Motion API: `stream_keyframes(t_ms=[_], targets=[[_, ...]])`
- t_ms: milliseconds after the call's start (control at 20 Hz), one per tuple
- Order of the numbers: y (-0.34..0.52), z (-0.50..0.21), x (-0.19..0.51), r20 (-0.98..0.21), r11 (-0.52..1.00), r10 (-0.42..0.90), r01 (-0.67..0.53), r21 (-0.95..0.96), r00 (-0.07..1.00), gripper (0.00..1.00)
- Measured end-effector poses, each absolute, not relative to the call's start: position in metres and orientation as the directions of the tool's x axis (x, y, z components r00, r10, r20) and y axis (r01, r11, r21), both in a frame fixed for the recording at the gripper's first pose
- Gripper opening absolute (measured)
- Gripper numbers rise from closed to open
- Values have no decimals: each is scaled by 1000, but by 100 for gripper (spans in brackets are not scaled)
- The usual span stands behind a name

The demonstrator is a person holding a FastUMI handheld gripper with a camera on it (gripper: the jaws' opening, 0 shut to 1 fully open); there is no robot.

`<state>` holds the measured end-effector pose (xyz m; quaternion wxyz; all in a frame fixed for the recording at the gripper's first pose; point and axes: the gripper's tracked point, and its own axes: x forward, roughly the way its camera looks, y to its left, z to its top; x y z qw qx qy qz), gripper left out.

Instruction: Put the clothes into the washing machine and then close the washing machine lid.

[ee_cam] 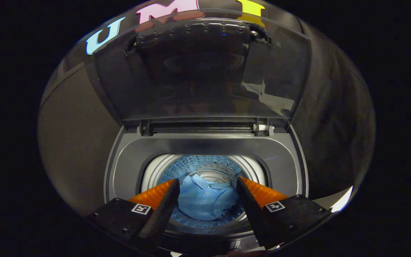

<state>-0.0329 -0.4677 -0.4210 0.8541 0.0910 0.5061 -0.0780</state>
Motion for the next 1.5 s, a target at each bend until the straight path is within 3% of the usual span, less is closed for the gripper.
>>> stream_keyframes(t_ms=[350,700,900,1150,1250,1500], targets=[[-474,-391,-22,-843,961,-73,265,84,533,99],[-504,-263,53,-601,938,-153,307,163,784,99],[-513,-200,108,-476,944,-173,283,170,862,99],[-510,-220,170,-486,970,-160,229,86,859,98],[-508,-242,170,-554,975,-153,216,49,818,98],[-508,-239,172,-508,974,-166,221,50,845,100]])
